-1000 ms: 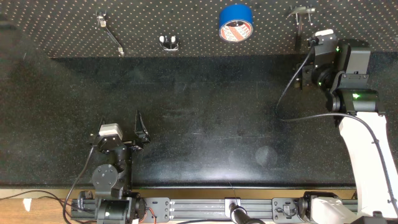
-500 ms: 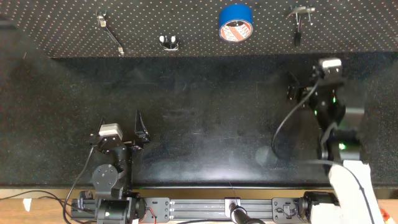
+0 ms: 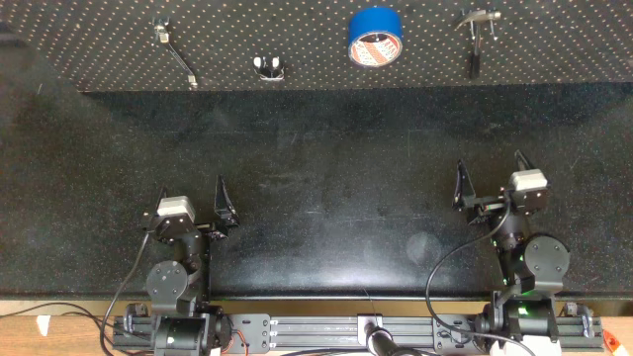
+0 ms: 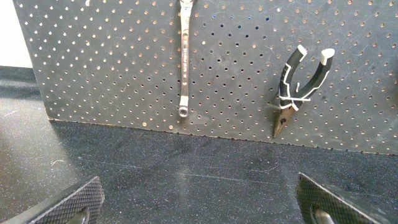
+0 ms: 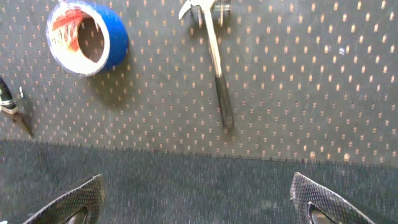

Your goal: Place Tools Onto Pegboard

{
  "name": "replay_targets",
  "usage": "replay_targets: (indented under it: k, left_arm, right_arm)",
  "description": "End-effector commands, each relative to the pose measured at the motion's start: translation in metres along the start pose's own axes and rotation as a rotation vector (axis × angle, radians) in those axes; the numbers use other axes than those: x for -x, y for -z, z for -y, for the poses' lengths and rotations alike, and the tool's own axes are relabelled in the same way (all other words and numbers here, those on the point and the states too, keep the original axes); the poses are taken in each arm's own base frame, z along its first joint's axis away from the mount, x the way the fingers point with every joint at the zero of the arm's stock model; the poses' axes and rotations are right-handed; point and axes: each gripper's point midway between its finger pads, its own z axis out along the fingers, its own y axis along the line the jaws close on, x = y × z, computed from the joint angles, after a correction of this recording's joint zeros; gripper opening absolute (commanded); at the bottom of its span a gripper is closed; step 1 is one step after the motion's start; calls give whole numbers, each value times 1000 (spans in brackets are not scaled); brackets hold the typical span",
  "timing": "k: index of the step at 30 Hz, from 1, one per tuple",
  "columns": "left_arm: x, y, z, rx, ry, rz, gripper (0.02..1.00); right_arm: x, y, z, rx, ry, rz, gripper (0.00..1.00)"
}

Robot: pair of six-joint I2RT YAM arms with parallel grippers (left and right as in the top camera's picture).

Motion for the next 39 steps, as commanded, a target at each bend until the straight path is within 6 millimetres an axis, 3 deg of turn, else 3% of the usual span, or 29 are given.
replay_targets:
  k: [1, 9, 17, 39]
  left_arm:
    - [-1, 0, 0, -2, -13, -2, 996]
    - [-1, 0, 0, -2, -13, -2, 996]
    - [-1, 0, 0, -2, -13, -2, 998]
    - [-1, 0, 0, -2, -13, -2, 996]
  right_arm:
    - [3, 7, -3, 3, -16, 27, 976]
    - [-33, 23, -4, -5, 24, -110, 976]
    - [-12, 29, -5, -9, 182, -17, 976]
    - [-12, 29, -3, -17, 162, -17, 976]
